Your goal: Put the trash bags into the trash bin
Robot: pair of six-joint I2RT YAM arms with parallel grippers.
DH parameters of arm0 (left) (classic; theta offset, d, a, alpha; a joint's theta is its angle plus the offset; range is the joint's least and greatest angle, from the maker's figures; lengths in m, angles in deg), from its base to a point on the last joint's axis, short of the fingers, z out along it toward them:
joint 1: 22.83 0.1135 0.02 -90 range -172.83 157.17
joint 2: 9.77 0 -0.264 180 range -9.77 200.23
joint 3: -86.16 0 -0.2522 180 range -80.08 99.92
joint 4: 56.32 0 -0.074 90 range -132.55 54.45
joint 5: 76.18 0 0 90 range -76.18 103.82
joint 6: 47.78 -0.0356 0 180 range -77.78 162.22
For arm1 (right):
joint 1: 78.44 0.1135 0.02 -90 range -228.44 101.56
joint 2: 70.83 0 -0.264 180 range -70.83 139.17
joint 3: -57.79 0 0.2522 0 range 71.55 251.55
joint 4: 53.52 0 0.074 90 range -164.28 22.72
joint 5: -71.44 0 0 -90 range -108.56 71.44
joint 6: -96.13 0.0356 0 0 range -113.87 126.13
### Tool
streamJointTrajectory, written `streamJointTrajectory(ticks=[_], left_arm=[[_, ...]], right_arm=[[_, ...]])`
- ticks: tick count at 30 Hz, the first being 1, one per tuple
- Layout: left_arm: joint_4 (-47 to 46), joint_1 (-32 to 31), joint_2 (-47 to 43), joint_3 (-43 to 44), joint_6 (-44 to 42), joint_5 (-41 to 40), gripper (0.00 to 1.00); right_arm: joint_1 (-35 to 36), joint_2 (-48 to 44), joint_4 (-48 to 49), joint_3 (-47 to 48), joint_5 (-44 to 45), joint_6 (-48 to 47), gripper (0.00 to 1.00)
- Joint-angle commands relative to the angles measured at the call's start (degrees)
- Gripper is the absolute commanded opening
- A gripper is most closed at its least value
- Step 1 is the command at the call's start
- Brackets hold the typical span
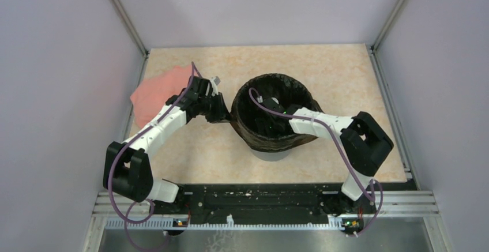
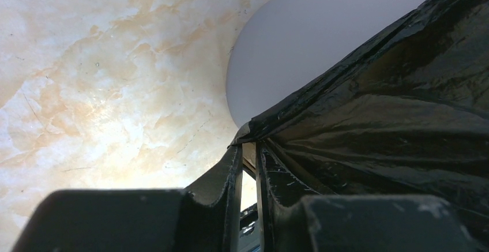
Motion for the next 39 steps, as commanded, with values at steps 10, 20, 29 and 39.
streamJointTrajectory(ticks=[10, 20, 29, 39], left_arm=[[-2.33, 0.06, -1.39, 0.00, 0.33, 1.46, 0.20], [-1.43, 0.02, -2.25, 0.10, 0.11, 1.48, 0.20], [-0.70, 0.08, -2.99, 0.06, 0.00, 1.22, 0.20], [-0.81, -0.04, -3.47, -0.23, 0.16, 1.47, 0.20]], right_arm=[[0.08, 1.39, 3.38, -2.99, 0.85, 0.61, 0.73], [0.05, 2.31, 4.64, -3.80, 0.35, 0.90, 0.73], [0.08, 3.44, 0.43, -0.23, -0.19, 1.81, 0.73], [0.09, 0.19, -6.00, 5.07, 0.37, 2.91, 0.74]])
